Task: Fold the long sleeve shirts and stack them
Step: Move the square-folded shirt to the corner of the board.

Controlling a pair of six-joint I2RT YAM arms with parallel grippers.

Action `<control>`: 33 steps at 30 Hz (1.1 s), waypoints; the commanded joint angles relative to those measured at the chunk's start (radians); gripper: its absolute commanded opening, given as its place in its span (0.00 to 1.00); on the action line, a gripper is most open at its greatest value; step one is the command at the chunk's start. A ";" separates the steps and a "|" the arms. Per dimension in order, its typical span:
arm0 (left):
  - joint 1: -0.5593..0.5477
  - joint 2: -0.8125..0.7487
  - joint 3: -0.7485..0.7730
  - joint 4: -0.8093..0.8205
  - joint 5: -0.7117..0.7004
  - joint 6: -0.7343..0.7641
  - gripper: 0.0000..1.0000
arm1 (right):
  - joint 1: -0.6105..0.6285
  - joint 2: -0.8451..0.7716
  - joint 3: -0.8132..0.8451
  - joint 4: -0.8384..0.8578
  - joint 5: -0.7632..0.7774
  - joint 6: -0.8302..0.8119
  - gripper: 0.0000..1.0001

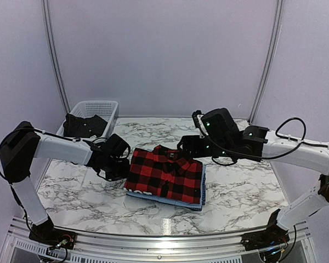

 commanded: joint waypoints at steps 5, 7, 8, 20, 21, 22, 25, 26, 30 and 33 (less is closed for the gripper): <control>-0.082 0.111 0.088 0.012 0.001 -0.056 0.38 | -0.180 -0.182 -0.062 -0.004 -0.047 -0.074 0.87; -0.101 0.140 0.129 0.010 0.002 -0.056 0.38 | -0.210 -0.206 -0.057 -0.022 -0.054 -0.093 0.87; -0.109 0.156 0.156 0.010 0.004 -0.060 0.37 | -0.224 -0.219 -0.055 -0.029 -0.058 -0.102 0.87; -0.267 0.396 0.464 -0.010 0.016 -0.128 0.35 | -0.291 -0.308 -0.009 -0.104 -0.088 -0.174 0.88; -0.278 0.418 0.492 -0.011 0.018 -0.132 0.36 | -0.291 -0.313 -0.006 -0.106 -0.090 -0.178 0.88; -0.294 0.443 0.527 -0.012 0.022 -0.133 0.36 | -0.291 -0.316 -0.003 -0.110 -0.091 -0.184 0.88; -0.326 0.521 0.652 -0.019 0.028 -0.137 0.36 | -0.292 -0.325 0.012 -0.125 -0.096 -0.193 0.88; -0.336 0.547 0.689 -0.020 0.030 -0.140 0.36 | -0.292 -0.328 0.016 -0.129 -0.099 -0.195 0.88; -0.367 0.650 0.840 -0.028 0.056 -0.141 0.36 | -0.292 -0.349 0.021 -0.130 -0.107 -0.202 0.88; -0.378 0.728 0.959 -0.028 0.082 -0.138 0.36 | -0.291 -0.364 0.019 -0.127 -0.108 -0.204 0.89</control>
